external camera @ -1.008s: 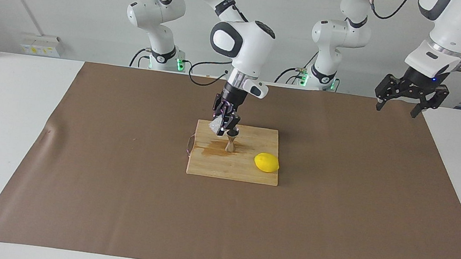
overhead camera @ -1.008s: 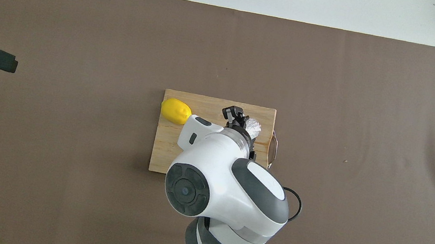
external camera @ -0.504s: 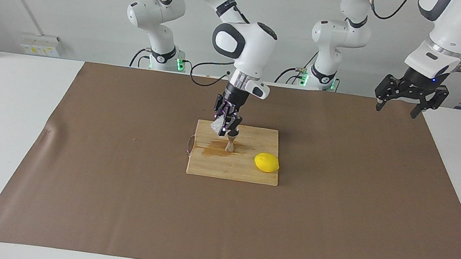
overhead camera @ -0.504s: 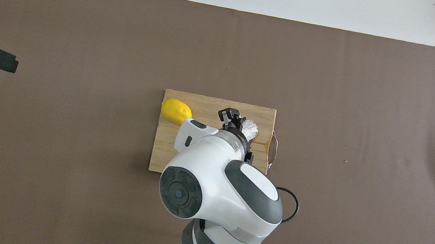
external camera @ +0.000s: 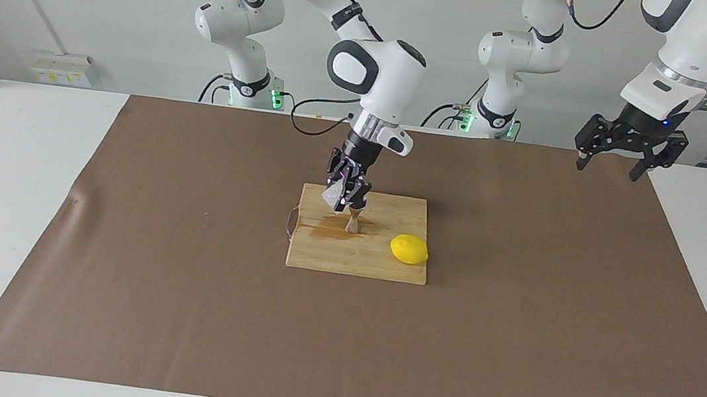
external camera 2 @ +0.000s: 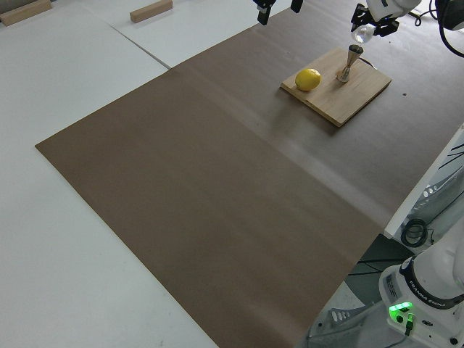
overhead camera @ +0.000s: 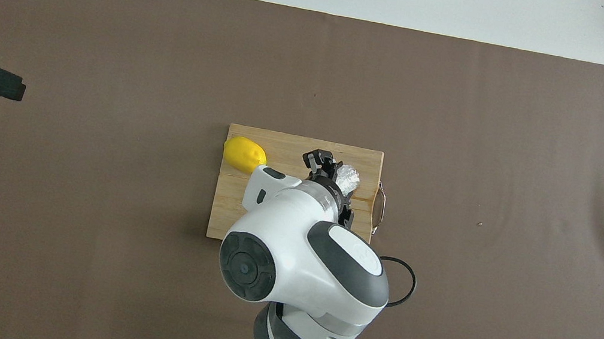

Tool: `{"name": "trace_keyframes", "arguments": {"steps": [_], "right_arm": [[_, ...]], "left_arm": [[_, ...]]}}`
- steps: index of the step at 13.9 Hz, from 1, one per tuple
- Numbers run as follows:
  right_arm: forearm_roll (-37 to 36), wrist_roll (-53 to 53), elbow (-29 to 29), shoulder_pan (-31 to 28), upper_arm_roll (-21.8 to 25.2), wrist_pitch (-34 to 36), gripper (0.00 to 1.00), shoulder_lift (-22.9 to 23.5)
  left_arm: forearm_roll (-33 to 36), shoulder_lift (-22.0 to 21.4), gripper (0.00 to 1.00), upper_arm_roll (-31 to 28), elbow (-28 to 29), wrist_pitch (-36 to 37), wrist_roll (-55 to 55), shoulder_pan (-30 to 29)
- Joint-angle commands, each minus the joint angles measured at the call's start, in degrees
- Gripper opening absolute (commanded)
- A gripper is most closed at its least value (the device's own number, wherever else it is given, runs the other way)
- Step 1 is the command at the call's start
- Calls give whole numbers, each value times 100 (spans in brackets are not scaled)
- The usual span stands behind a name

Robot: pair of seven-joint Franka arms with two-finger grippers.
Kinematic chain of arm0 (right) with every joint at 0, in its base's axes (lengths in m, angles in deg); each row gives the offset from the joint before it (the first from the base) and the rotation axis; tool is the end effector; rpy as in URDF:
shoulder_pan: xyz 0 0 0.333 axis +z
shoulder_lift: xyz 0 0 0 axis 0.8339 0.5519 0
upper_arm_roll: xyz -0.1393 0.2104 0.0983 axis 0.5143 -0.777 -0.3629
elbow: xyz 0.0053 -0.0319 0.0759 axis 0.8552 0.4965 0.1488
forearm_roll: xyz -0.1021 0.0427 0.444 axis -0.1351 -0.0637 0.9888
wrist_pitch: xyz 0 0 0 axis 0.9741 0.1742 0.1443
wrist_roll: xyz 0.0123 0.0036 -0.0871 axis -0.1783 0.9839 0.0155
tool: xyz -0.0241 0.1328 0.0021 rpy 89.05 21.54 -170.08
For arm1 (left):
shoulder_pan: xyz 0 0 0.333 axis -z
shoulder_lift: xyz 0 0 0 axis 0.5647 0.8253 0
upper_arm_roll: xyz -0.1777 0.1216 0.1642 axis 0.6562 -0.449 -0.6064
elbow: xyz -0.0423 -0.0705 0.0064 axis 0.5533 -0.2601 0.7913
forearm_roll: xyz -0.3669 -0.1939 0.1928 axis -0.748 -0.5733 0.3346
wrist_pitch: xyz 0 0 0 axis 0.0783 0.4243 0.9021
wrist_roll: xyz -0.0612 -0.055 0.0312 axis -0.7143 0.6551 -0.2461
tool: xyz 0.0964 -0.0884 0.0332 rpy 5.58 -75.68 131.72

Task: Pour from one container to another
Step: 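Hold the glass cup tilted over the jigger cup with the right gripper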

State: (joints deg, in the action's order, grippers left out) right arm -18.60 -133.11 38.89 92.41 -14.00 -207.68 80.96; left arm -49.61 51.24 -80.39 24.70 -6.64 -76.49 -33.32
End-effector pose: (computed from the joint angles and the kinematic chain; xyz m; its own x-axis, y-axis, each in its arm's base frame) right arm 0.5376 0.3997 0.3142 -0.3289 0.8089 -0.4873 0.8481 0.4800 0.2243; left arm 0.6182 -0.0549 0.5815 0.9761 -0.2005 0.0838 -0.2002 -0.9797 -0.0128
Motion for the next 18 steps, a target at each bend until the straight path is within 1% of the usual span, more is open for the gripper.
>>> {"name": "trace_keyframes", "arguments": {"steps": [1, 5, 6, 7, 10, 12, 18], "right_arm": [[-187, 2, -2, -22, -64, 98, 18, -3], [-91, 10, -46, -57, -64, 124, 19, -3], [22, 37, -55, -66, -73, 151, 25, -29], [232, 63, -63, -101, -64, 194, 24, -46], [384, 72, -90, -145, -64, 151, 24, -73], [708, 81, -116, -154, -56, 98, 24, -82], [1095, 72, -239, -321, -56, -16, 24, -82]], "left_arm": [[-17, -16, 100, -40, 38, -72, 1, 52], [-17, -16, 100, -40, 38, -72, 1, 52], [-17, -16, 100, -40, 38, -72, 1, 52], [-17, -16, 100, -40, 38, -72, 1, 52], [-17, -7, 100, -40, 38, -73, 1, 52], [-17, -15, 100, -40, 38, -72, 1, 52], [-17, -7, 100, -40, 38, -81, 1, 52]]}}
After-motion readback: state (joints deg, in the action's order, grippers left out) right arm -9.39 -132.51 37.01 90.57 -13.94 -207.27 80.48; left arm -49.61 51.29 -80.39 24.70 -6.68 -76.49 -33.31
